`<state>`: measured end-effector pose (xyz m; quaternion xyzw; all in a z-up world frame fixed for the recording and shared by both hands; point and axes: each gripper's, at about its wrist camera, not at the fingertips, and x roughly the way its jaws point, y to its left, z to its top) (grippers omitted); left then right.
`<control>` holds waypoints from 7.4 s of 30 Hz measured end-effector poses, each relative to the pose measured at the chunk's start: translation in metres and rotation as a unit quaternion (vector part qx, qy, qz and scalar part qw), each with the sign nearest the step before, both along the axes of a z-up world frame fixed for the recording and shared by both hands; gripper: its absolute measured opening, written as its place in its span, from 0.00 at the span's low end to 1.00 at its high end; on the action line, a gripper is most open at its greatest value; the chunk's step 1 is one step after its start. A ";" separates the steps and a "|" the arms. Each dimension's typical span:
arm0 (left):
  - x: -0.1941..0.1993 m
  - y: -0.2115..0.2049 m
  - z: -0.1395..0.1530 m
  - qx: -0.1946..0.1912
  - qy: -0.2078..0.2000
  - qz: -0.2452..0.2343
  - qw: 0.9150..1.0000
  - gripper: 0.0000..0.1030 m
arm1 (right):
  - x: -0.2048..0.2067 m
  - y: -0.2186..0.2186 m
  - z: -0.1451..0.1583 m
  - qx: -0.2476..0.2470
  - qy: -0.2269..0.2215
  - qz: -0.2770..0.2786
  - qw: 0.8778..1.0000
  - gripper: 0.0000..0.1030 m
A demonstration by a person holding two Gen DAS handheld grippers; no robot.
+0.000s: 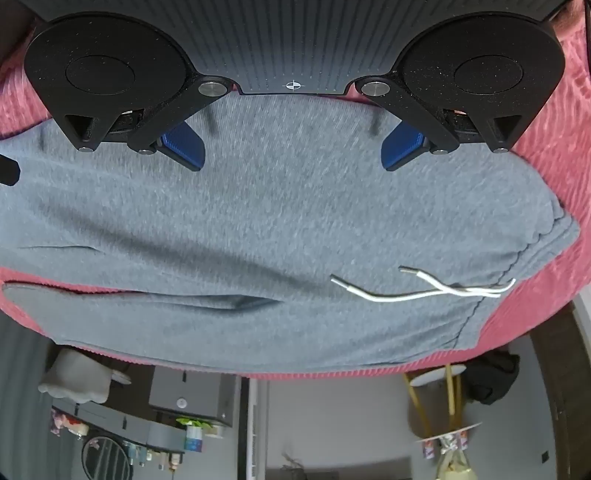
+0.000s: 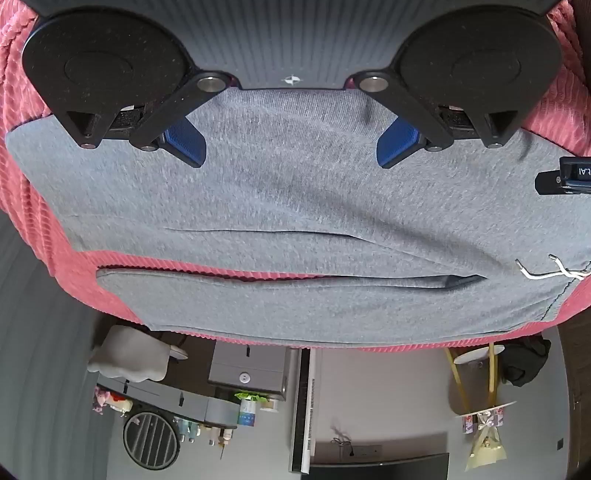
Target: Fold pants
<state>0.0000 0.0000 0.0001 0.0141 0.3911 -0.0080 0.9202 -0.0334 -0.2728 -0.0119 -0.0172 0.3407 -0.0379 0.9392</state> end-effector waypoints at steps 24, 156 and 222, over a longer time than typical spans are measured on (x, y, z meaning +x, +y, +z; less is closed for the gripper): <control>0.000 0.000 -0.005 -0.011 0.010 -0.001 1.000 1.00 | 0.002 -0.005 -0.002 0.011 0.007 -0.008 1.000 0.96; 0.154 0.123 -0.024 -0.093 -0.116 0.312 0.938 1.00 | 0.395 -0.166 0.005 0.156 0.121 -0.207 0.958 0.74; 0.343 0.143 -0.027 -0.343 0.043 0.166 0.923 0.11 | 0.276 -0.316 -0.070 0.384 -0.043 -0.338 0.858 0.07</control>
